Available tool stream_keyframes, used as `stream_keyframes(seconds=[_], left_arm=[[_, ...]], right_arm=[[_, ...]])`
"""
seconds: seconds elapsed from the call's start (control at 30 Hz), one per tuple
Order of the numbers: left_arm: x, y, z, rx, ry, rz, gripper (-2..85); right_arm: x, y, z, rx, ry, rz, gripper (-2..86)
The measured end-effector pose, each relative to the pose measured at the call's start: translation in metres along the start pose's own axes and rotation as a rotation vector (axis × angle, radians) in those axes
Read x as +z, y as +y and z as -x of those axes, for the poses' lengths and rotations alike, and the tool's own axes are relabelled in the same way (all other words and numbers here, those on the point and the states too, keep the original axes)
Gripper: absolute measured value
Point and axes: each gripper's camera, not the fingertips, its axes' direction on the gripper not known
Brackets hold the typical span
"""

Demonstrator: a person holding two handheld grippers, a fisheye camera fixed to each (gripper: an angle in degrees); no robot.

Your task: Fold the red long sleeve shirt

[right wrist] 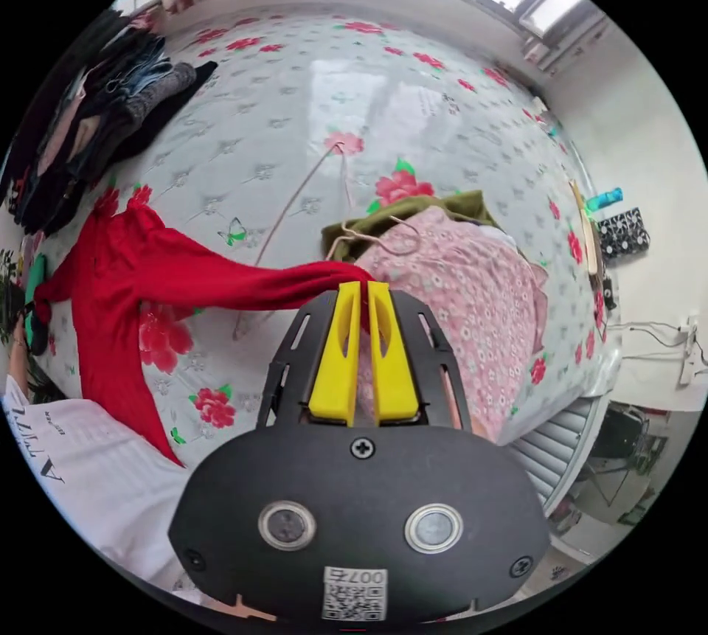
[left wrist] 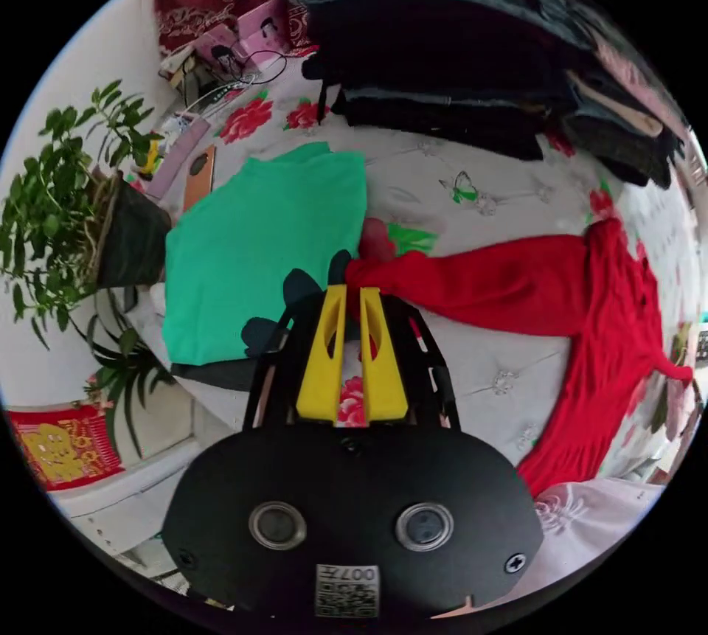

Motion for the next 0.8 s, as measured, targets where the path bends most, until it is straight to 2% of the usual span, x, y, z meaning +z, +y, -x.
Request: stream_keyframes(seconds=[0.07,0.17,0.33,0.4,0.47,0.53,0.67,0.73,0.8], left_arm=[[-0.002,0.005,0.021,-0.052,0.122,-0.024,4.1],[-0.001,0.006,0.014,0.011,0.098,-0.001,5.9],[-0.03,0.024,0.02,0.084,-0.011,-0.033,6.1],[-0.045,0.035,0.034,0.069,-0.01,-0.066,6.1],[-0.062,0.048,0.047,0.04,0.019,-0.113,6.0],[-0.069,0.053,0.041,0.055,0.084,-0.167,5.9],[-0.052,0.033,-0.025,0.174,0.323,-0.204,5.8],[-0.037,0.015,-0.062,0.209,0.407,-0.177,5.6],[-0.021,-0.001,-0.098,0.251,0.453,-0.144,4.9]], right_arm=[[0.013,0.006,-0.015,0.038,-0.069,0.088,1.7],[0.014,0.018,-0.016,0.062,-0.093,0.076,2.8],[-0.024,0.041,0.002,0.059,0.163,-0.049,3.2],[-0.036,0.047,0.011,0.06,0.203,-0.113,2.9],[-0.042,0.048,0.025,0.052,0.129,-0.202,2.6],[-0.031,0.033,0.062,-0.062,-0.101,-0.277,2.5],[0.018,-0.017,0.151,-0.29,-0.286,-0.23,2.4],[0.054,-0.054,0.206,-0.43,-0.364,-0.156,2.2],[0.073,-0.079,0.236,-0.481,-0.393,-0.116,2.2]])
